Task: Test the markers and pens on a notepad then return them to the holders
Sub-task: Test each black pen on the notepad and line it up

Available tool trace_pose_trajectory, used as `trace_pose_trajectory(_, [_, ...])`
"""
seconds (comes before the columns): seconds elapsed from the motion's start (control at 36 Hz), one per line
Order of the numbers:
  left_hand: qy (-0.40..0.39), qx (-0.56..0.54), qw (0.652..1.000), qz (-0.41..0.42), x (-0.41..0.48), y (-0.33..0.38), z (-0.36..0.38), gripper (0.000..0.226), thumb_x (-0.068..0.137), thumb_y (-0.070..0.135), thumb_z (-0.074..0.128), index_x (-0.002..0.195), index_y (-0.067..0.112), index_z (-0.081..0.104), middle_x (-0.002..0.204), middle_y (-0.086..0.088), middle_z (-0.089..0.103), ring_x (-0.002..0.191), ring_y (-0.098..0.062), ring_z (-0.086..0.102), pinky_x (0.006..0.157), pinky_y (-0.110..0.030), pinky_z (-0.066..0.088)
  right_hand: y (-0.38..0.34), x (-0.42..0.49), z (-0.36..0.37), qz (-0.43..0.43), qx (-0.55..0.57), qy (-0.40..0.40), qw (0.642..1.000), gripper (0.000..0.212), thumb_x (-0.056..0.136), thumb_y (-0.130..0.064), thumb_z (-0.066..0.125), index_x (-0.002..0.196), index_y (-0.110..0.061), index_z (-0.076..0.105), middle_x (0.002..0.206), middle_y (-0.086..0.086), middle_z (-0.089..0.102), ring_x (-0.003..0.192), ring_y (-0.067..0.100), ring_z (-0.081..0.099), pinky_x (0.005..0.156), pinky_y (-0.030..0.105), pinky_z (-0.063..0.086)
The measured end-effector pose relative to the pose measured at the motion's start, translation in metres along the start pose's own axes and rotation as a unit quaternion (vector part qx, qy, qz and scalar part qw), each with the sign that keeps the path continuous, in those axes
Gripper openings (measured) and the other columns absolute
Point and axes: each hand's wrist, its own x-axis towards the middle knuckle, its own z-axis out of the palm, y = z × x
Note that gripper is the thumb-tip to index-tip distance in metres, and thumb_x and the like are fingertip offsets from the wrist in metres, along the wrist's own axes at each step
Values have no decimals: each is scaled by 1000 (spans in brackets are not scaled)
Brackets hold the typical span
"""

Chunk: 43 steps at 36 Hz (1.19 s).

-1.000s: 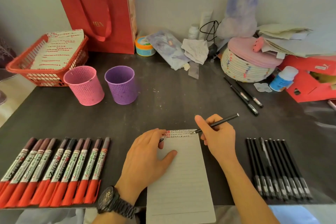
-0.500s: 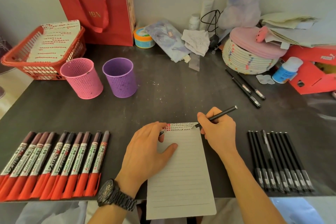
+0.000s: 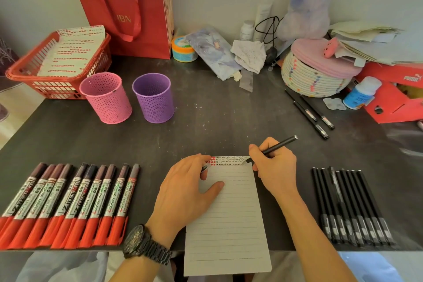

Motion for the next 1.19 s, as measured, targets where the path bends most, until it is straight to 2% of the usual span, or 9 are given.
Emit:
trace_pose_trajectory(0.14, [6, -2, 1000, 2, 0, 1, -1, 31, 80, 70, 50, 92, 42, 42, 98, 27, 51, 104, 10, 39, 89, -16, 30, -2, 0, 0, 4, -3, -1, 1000, 29, 93, -22, 67, 67, -15, 57, 54, -3, 66, 46, 7, 61, 52, 16, 46])
trace_pose_trajectory(0.31, [-2, -2, 1000, 2, 0, 1, -1, 37, 80, 71, 48, 102, 40, 48, 93, 31, 45, 105, 7, 42, 90, -16, 31, -4, -1, -1, 6, -2, 3, 1000, 29, 93, -20, 67, 67, -13, 57, 53, -1, 65, 45, 7, 60, 53, 24, 48])
trace_pose_trajectory(0.5, [8, -6, 1000, 1, 0, 2, -1, 32, 81, 66, 57, 92, 48, 33, 100, 25, 54, 103, 9, 39, 92, -18, 32, -5, -1, -1, 6, -4, 10, 1000, 28, 93, -20, 67, 68, -11, 58, 55, 0, 65, 45, 5, 62, 52, 22, 48])
trace_pose_trajectory(0.64, [5, -6, 1000, 2, -1, 2, -2, 34, 81, 68, 53, 102, 51, 34, 91, 25, 50, 99, 8, 43, 91, -16, 32, -4, -2, -1, 10, -5, 11, 1000, 28, 94, -21, 67, 68, -14, 59, 54, -3, 66, 46, 8, 61, 52, 21, 49])
trace_pose_trajectory(0.75, [1, -6, 1000, 2, 0, 2, -1, 35, 80, 70, 51, 104, 49, 37, 93, 31, 45, 104, 8, 41, 95, -19, 34, -4, -1, -1, 12, -7, 9, 1000, 28, 94, -21, 67, 68, -14, 58, 55, -4, 66, 46, 7, 61, 52, 22, 48])
trace_pose_trajectory(0.86, [-9, -2, 1000, 2, 1, 1, -1, 50, 80, 74, 46, 118, 42, 47, 87, 35, 38, 104, 5, 44, 97, -20, 35, -5, -2, -1, 2, -9, 13, 1000, 29, 94, -22, 67, 68, -17, 57, 56, -5, 66, 47, 8, 61, 54, 22, 48])
trace_pose_trajectory(0.94, [-13, 0, 1000, 0, 1, 2, -1, 50, 81, 73, 48, 120, 41, 48, 86, 34, 39, 100, 4, 45, 95, -17, 33, -4, -1, -1, 0, -7, 8, 1000, 29, 94, -21, 66, 68, -16, 57, 55, -4, 66, 46, 7, 62, 51, 19, 47])
trace_pose_trajectory(1.06, [-12, 5, 1000, 0, 1, 2, -2, 49, 80, 74, 46, 114, 40, 50, 87, 35, 39, 98, 4, 44, 91, -14, 30, -2, -1, -4, 11, 54, 37, 998, 33, 92, -26, 69, 63, -21, 54, 50, 1, 63, 42, 8, 58, 46, 17, 46])
trace_pose_trajectory(1.19, [-2, 5, 1000, 9, 0, 1, -1, 45, 81, 72, 46, 113, 41, 50, 83, 30, 40, 106, 9, 43, 96, -14, 29, -9, -4, -8, 40, 141, 74, 986, 35, 93, -42, 68, 64, -26, 57, 49, 3, 60, 42, 11, 54, 46, 20, 43])
